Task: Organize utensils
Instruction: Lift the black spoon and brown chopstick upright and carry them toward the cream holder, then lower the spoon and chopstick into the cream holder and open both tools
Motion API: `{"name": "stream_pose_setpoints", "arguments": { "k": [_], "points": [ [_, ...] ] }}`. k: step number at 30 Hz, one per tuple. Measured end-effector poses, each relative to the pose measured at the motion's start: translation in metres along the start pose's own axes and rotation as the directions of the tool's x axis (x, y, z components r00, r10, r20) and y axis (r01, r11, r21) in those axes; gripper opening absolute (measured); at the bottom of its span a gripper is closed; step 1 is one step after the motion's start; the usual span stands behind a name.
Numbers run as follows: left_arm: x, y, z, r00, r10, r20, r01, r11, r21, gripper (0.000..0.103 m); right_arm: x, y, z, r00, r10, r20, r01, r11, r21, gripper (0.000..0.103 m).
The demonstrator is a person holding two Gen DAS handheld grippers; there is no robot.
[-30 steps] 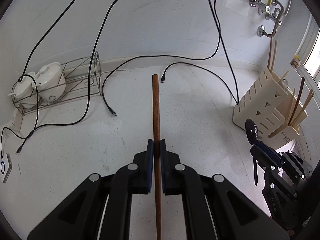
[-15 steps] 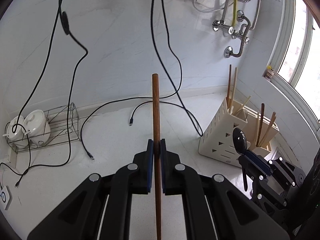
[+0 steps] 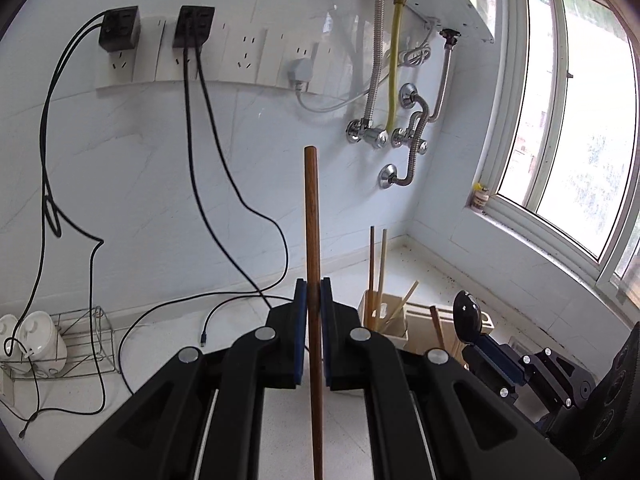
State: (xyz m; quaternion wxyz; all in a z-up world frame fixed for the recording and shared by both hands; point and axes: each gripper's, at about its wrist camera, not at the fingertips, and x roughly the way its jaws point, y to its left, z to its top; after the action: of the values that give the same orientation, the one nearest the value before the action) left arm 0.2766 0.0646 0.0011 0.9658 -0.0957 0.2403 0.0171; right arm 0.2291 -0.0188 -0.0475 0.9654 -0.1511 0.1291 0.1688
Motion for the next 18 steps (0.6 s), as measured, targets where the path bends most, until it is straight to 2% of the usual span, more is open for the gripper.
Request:
{"name": "stream_pose_setpoints", "arguments": {
  "k": [4,12,18],
  "points": [
    [0.000,-0.013,0.016,0.997,-0.034,0.064,0.034,0.999,0.004,0.006,-0.004,-0.013,0.005,0.997,-0.055,0.046,0.056,0.998,-0.026,0.009],
    [0.011,-0.038,0.046,0.979,-0.118,0.163,0.113,0.993,0.038,0.006,-0.006,-0.036,0.005,0.984,-0.138,0.113,0.147,0.986,-0.074,0.009],
    [0.031,-0.044,0.063,0.969,-0.143,0.203,0.147,0.989,-0.004,0.006,-0.002,-0.054,0.002,0.976,-0.172,0.133,0.183,0.980,-0.078,0.009]
  ]
}}
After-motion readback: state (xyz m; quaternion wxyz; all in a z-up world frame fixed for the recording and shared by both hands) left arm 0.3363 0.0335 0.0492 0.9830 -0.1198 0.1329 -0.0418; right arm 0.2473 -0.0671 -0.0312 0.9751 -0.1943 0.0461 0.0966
